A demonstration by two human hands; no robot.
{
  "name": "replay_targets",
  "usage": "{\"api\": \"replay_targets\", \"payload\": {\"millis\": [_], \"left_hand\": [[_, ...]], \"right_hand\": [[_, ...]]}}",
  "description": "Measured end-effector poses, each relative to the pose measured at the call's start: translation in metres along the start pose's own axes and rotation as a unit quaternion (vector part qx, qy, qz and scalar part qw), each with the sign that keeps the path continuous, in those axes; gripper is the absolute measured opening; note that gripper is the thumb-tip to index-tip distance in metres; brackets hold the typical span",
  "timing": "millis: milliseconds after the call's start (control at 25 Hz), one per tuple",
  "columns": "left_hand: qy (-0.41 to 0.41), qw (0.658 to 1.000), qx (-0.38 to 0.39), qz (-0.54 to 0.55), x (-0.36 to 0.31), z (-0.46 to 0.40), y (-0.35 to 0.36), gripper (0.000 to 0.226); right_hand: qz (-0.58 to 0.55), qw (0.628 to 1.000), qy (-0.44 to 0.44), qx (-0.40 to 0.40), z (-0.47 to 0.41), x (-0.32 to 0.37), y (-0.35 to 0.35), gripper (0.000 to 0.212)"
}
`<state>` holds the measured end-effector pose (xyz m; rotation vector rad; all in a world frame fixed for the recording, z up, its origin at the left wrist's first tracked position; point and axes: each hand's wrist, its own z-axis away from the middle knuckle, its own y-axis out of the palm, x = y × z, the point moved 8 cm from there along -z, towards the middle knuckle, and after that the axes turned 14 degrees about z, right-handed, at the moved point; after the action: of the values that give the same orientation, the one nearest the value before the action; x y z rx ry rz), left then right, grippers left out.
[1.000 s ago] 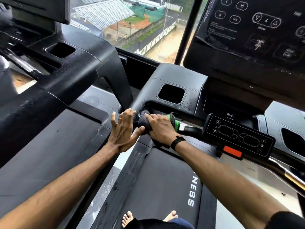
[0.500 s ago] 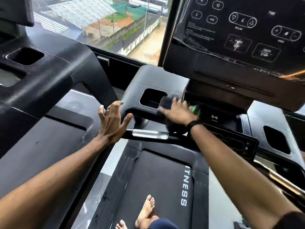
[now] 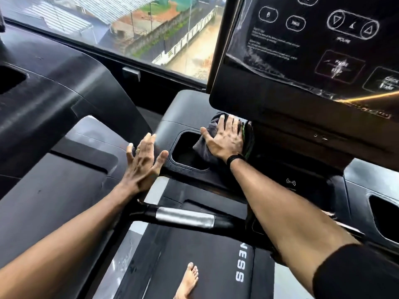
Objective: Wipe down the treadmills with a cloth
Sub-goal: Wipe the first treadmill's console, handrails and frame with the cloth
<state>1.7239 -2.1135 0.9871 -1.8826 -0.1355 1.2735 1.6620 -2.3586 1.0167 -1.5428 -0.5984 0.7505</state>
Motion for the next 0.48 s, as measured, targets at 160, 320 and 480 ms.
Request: {"api": "replay_targets", "payload": {"millis": [160,320,480], "left_hand": [[-0.007,1.000,-0.025,-0.010,0.004,0.002,0.000,0.082],[-0.015,0.999,-0.039,-0.003,0.002,-0.001,-0.001,0.080],[-0.014,0.999,-0.046,0.003,0.002,-0.002,-0.002,0.079]], "right_hand": [[-0.003,0.997,0.076,0.016,-0.035,-0.003,-0.006,0.080],[-0.087,0.988,0.068,0.107,-0.080,0.019,0.010,0.080],[-0.160,0.981,0.060,0.096,-0.102,0.054,0.006,0.087]]}}
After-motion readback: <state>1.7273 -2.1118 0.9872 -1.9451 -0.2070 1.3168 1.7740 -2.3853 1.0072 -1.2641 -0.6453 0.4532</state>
